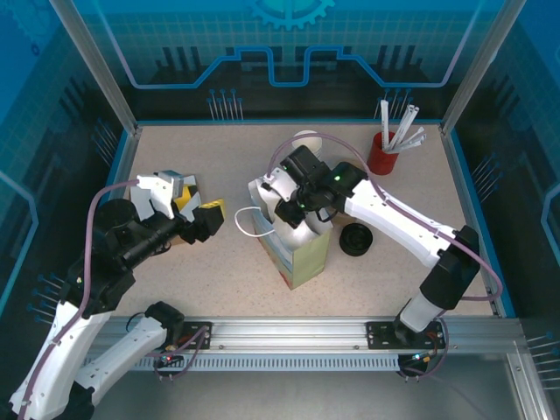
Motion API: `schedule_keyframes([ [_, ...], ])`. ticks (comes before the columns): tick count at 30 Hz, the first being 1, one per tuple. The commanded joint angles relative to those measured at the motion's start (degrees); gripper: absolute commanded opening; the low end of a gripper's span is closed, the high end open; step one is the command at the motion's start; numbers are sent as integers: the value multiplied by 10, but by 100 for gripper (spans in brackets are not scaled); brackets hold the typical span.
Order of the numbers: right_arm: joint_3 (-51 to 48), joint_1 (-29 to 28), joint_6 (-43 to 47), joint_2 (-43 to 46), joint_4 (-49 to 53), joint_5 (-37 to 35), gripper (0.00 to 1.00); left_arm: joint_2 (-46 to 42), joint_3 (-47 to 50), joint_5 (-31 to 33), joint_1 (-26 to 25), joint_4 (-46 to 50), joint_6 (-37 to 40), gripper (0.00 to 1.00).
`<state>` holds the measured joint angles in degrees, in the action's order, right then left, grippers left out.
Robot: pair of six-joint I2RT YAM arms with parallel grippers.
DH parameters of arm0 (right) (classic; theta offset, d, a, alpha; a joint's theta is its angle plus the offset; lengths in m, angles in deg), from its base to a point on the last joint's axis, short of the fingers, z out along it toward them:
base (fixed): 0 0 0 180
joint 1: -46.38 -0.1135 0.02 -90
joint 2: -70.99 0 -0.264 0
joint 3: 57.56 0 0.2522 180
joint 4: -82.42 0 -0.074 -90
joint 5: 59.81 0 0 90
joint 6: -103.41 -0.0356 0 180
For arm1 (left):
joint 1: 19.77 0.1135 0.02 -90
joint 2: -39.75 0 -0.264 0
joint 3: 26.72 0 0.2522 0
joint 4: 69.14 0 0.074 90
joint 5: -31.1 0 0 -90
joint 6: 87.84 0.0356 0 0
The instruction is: Pack the takeout coffee
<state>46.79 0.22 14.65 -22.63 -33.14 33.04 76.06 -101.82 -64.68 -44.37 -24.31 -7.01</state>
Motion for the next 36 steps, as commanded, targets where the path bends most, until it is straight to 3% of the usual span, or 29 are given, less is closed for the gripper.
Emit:
schedule_keyframes([
  [1,16,-10,7,-20,30,-10,2,-1,1,9,-4,6,-7,87],
  [9,27,-14,13,-38,49,-18,5,1,2,10,-4,5,-5,87],
  [26,84,-14,13,23,79,-50,53,15,0,10,-4,-9,-17,88],
  [36,110,-14,6,45,87,-63,61,10,-3,33,-4,2,-33,88],
])
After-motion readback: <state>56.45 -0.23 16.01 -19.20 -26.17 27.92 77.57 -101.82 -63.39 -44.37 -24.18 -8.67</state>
